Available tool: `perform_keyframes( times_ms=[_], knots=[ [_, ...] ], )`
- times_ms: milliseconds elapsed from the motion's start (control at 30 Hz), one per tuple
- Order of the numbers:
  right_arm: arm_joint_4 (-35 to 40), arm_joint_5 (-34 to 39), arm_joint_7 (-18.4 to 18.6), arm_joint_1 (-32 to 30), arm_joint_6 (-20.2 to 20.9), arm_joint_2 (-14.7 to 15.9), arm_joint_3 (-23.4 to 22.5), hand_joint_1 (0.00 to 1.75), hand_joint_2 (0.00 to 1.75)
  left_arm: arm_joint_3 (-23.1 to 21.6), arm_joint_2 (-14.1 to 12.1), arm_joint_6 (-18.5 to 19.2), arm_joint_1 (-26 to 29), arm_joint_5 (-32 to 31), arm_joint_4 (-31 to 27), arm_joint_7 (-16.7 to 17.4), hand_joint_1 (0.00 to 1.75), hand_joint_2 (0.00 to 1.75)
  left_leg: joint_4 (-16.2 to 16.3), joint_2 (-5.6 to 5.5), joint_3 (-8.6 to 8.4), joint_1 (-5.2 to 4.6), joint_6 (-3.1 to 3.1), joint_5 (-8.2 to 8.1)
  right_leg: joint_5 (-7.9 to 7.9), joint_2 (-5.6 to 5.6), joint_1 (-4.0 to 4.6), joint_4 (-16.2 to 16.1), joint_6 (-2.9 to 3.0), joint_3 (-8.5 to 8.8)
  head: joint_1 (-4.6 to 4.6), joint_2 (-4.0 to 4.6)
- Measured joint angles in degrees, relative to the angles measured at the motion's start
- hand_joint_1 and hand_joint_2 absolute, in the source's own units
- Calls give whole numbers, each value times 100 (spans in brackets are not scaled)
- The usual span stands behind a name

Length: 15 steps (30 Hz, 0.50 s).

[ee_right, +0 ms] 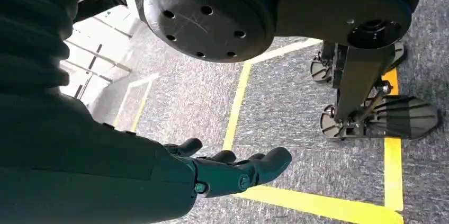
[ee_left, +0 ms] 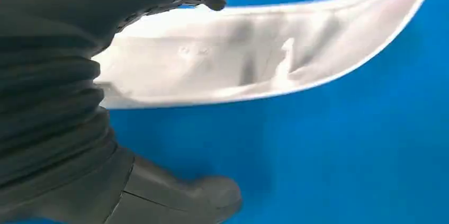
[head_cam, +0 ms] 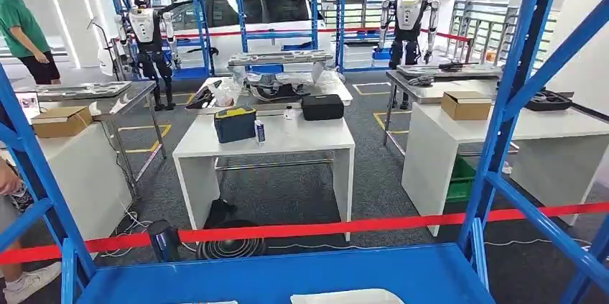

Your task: Take the parts from the cabinet and place them on the table.

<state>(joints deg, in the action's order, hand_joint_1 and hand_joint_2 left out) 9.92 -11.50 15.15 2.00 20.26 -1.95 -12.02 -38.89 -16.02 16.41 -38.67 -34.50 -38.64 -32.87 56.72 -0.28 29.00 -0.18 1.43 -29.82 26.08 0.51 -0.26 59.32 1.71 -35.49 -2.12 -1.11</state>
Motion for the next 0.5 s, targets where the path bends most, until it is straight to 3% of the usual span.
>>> perform_keyframes(
  times_ms=[67,100,133,167,200,333,500],
  knots=[
    [0,-2,0,1,0,0,-2,0,175,-131,-9,-162,-38,-264,44,160,21,175,0,0,0,0,0,0,0,-1,0,0,0,1,0,0],
    [0,-20,0,2,0,0,-4,0,175,-206,-13,-289,-60,-431,74,265,33,175,0,0,0,0,0,0,0,-1,0,0,0,1,0,0],
    [0,-39,0,3,0,0,-4,0,175,-294,-11,-408,-94,-578,135,351,56,175,0,-1,0,0,0,0,0,-1,0,0,0,1,0,0],
    [0,-53,0,3,0,0,-4,0,175,-385,-11,-527,-138,-717,201,444,166,175,0,-1,1,0,0,0,0,0,0,0,0,1,0,0],
    [0,-55,0,3,0,0,-4,0,175,-469,-11,-648,-177,-862,264,537,175,175,0,-1,2,0,0,0,0,-1,-1,0,0,4,0,0],
    [0,-109,15,8,0,0,-4,0,175,-673,0,-959,-237,-1173,509,771,175,175,0,0,14,0,-2,-6,4,1,-2,0,-5,17,0,0],
    [0,-153,26,18,0,0,-4,0,175,-717,15,-1099,-244,-1276,645,828,175,175,-2,0,10,0,-6,-14,13,0,-2,-1,-17,40,0,0]
  ],
)
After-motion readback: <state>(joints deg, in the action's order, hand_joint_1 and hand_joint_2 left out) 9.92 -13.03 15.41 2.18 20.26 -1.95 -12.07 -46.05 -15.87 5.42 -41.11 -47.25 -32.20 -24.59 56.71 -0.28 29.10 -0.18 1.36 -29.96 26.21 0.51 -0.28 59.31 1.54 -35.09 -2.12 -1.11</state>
